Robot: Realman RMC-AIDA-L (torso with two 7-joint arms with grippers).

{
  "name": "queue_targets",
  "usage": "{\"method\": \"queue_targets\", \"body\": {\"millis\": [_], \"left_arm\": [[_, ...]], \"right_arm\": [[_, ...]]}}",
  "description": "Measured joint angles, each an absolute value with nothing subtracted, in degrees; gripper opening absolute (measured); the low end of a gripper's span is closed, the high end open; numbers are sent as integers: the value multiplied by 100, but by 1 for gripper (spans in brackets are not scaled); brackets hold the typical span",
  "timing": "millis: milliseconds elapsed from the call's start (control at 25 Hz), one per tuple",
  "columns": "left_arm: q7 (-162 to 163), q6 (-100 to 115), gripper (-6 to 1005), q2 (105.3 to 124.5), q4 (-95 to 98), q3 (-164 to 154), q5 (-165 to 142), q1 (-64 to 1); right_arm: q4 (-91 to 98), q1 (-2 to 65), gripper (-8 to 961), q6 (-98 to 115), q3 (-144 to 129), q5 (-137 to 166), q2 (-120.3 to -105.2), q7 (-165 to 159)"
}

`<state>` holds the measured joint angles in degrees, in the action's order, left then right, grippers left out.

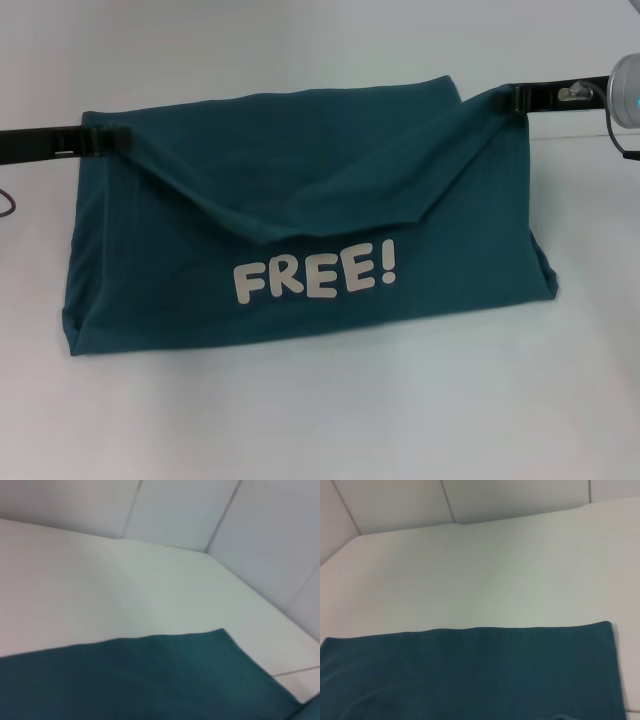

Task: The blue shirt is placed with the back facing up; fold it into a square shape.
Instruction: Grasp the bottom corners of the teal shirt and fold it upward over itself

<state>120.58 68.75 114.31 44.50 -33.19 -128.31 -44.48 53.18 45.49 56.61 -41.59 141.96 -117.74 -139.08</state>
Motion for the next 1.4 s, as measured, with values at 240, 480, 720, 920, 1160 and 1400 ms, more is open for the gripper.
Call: {"method": "queue_targets", "body": {"millis": [240, 480, 720, 920, 1160, 1400], "left_arm": [[11890, 6367, 16, 11431, 4317, -3456, -12831, -4490], [11768, 6079, 17, 11471, 4272, -3515, -12831, -4558], [11753, 5774, 16, 11519, 4267, -3839, -12837, -4580], [11787, 5508, 16, 11566, 4267, -3987, -12897, -4586], [11795, 5205, 28, 11606, 4269, -4165, -12901, -4564], [11827, 4689, 91, 11729, 4229, -4348, -12934, -4495]], "right_arm": [[5048, 4571, 56, 5266, -4159, 14184, -11711, -13914], [4969, 4585, 57, 5068, -4157, 14173, -11684, -13904], [4807, 4673, 57, 5020, -4194, 14168, -11669, -13848], [4770, 4677, 57, 4904, -4348, 14167, -11690, -13843], [4761, 4676, 56, 4801, -4351, 14167, -11712, -13845], [4658, 4711, 58, 4698, -4366, 14176, -11732, -13843]]}}
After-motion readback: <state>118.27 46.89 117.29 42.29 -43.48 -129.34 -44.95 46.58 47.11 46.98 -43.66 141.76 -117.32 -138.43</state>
